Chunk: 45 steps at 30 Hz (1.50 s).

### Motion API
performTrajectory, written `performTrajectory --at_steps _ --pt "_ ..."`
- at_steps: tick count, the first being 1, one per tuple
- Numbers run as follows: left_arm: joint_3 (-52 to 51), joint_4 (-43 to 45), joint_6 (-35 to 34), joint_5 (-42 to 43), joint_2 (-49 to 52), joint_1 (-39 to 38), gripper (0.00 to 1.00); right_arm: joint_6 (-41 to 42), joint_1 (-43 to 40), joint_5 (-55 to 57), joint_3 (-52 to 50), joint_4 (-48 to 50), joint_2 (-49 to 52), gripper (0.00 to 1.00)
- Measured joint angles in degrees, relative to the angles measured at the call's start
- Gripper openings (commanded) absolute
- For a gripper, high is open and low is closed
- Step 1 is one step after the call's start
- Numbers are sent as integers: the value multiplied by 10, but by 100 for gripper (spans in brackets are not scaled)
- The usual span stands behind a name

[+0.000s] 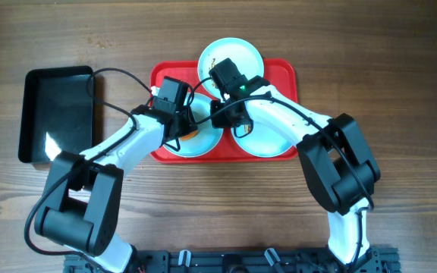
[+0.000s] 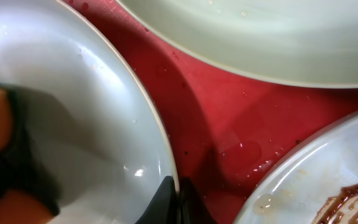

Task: Clean dirty plates on tray and stack at the side
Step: 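Keep scrubbing the front-left plate in circles with the sponge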

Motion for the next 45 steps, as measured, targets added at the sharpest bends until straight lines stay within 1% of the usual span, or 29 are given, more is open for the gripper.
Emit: performTrajectory --at_steps 6,13,17,20,24,28,32,34,37,42,45 --pt "3 -21 0 -43 0 -1 4 0 0 0 0 0 0 4" --pt "6 -70 2 -156 0 -2 4 0 0 0 0 1 0 4" --pt "6 -82 2 -209 0 -4 4 0 2 -6 0 2 0 4" --pt "11 -110 2 -226 -4 -9 4 0 5 -10 0 2 0 4" --pt "22 -130 -5 -243 -50 -8 4 0 3 -5 0 -1 0 4" --pt "39 -101 -9 -227 -135 -7 4 0 0 -2 0 -2 0 4" --pt "51 -91 -12 -185 -165 -7 4 3 0 -2 0 -1 0 4" --pt "50 -87 -14 -153 -154 -7 4 5 0 -2 0 2 0 4" --pt "50 -78 -15 -105 -111 -7 4 13 0 0 0 3 0 4" --pt "50 -63 -20 -59 -39 -8 4 16 0 0 0 4 2 4" --pt "50 -43 -23 -27 -14 -10 4 17 0 0 -1 6 2 4"
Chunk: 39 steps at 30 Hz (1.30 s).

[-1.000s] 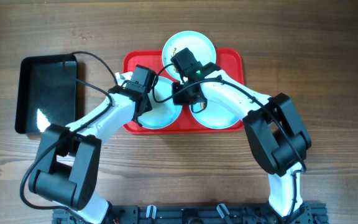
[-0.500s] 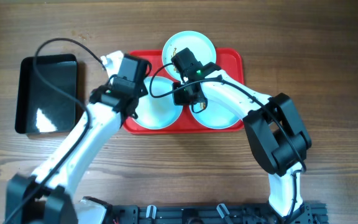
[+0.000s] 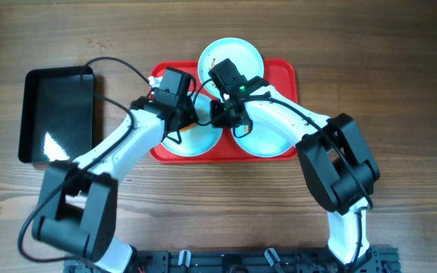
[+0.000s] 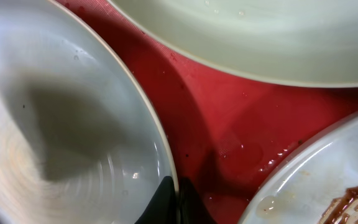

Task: Clean dirty plates on tray and stack at the side
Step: 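Keep scrubbing the front-left plate in circles with the sponge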

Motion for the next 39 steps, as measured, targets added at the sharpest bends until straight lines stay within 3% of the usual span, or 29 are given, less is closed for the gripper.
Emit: performTrajectory --at_steps 7,26,39 --pt "5 17 -6 37 49 -2 4 0 0 0 0 1 1 4" --pt "12 7 -6 -31 46 7 4 0 1 0 0 0 1 4" --pt "-13 26 -6 -21 38 19 4 -3 9 1 0 0 2 4"
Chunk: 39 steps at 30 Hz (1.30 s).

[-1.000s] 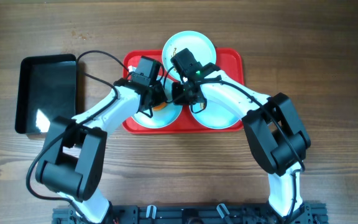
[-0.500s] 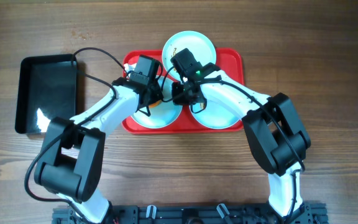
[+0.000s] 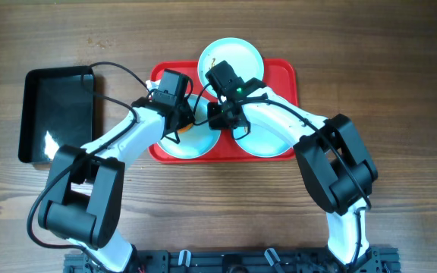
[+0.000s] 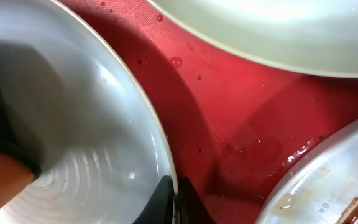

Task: Clean dirty plates on tray and stack at the side
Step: 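Keep scrubbing the front-left plate in circles with the sponge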

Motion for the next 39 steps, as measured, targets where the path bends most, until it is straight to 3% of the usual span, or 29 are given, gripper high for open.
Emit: performTrajectory --at_steps 19,32,39 --pt "5 -59 16 -65 -16 2 4 -6 9 -3 0 -1 2 4" --pt "-31 -31 55 51 -121 28 4 -1 2 -3 0 0 2 5" --pt "-32 -26 63 71 -148 28 4 3 -8 0 0 1 2 5"
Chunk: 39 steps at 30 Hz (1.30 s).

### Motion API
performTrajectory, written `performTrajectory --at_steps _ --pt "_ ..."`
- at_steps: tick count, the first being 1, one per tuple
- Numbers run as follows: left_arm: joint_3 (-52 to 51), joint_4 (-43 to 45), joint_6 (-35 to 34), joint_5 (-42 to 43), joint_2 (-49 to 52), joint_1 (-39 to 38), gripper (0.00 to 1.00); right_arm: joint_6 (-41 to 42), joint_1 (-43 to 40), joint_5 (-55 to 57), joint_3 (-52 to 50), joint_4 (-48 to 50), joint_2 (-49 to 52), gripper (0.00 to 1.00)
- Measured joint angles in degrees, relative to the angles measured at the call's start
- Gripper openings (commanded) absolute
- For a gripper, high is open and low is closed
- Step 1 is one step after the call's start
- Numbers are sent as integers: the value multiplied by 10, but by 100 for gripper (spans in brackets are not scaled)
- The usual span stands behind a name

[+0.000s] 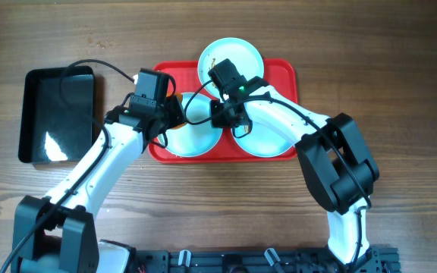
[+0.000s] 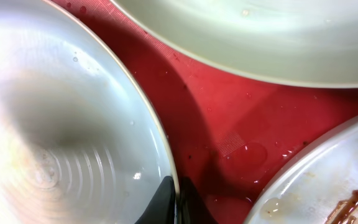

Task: Clean dirty plates on tray and stack at the side
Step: 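Keep scrubbing the front-left plate in circles with the sponge, then lift the front-left plate with the right gripper toward the back plate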

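A red tray (image 1: 283, 72) holds three white plates. On the left plate (image 2: 61, 124), wet and showing ring marks, my right gripper (image 2: 176, 194) is shut on the rim; this is near the tray's middle in the overhead view (image 1: 217, 114). The right plate (image 2: 328, 186) carries brown sauce smears. The far plate (image 1: 231, 54) lies half over the tray's back edge. My left gripper (image 1: 167, 115) hangs over the left plate's left rim, and a bit of orange sponge shows between its fingers.
A black rectangular bin (image 1: 58, 114) stands left of the tray on the wooden table (image 1: 400, 91). Droplets and a small puddle (image 2: 253, 152) lie on the red tray floor between the plates. Cables loop over both arms.
My left gripper has moved left from the middle of the left plate to its left rim. The sponge no longer shows in the right wrist view. The right gripper still clamps the rim.
My right gripper stayed shut on the left plate's rim throughout. The left gripper's orange sponge lay in that plate 4.1 s ago, was out of the wrist view 2.6 s ago, back in the plate 1.3 s ago, and now sits off at the left rim.
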Motion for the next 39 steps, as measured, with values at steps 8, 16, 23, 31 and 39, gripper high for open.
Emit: performTrajectory --at_steps 8,16,23,31,39 --pt "0 1 2 -23 36 0 4 1 0 1 0 -1 0 4" --pt "-3 9 2 -31 82 9 4 -21 0 1 0 -5 0 4" --pt "-3 15 2 -31 83 12 4 -23 0 1 0 -5 0 4" --pt "-3 30 -1 -26 128 12 4 -23 0 1 0 -5 0 4" --pt "8 -10 -2 -95 132 6 4 -23 0 1 0 -5 0 4"
